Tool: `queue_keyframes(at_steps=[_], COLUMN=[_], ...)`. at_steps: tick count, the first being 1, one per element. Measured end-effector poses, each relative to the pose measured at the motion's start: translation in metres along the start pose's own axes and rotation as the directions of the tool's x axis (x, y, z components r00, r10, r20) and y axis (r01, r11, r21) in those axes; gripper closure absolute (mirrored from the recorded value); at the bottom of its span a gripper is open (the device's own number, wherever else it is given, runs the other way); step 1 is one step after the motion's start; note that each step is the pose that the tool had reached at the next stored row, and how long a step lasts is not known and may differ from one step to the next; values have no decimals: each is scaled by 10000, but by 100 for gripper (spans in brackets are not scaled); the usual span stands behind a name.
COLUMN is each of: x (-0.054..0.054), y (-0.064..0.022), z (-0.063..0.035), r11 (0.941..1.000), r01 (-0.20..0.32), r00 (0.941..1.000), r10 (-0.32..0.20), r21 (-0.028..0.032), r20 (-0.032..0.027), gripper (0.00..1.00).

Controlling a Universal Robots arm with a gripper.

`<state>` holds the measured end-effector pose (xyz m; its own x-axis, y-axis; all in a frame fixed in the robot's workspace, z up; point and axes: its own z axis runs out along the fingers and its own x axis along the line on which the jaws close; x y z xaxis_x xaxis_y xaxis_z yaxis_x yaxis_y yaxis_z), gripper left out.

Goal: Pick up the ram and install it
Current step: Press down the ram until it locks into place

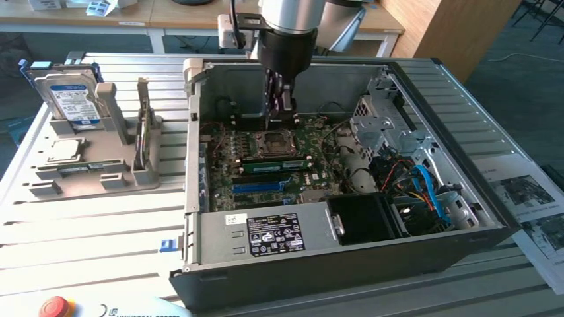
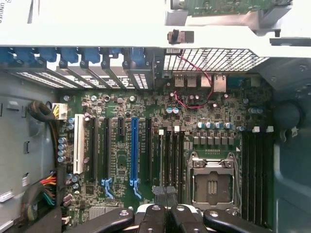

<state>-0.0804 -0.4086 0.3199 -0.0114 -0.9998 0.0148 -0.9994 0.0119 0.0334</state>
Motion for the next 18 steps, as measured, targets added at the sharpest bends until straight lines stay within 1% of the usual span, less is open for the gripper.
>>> queue_keyframes(at_steps=[6,15,18], x=[1,1,1], y=[3,1,-18], z=[-78,-81,-82], r11=[10000,10000,10000], r01=[1,2,0], r00=[10000,10000,10000], r10=[-1,-2,0], r21=[-1,-1,-1], r20=[0,0,-2], gripper=[90,90,90])
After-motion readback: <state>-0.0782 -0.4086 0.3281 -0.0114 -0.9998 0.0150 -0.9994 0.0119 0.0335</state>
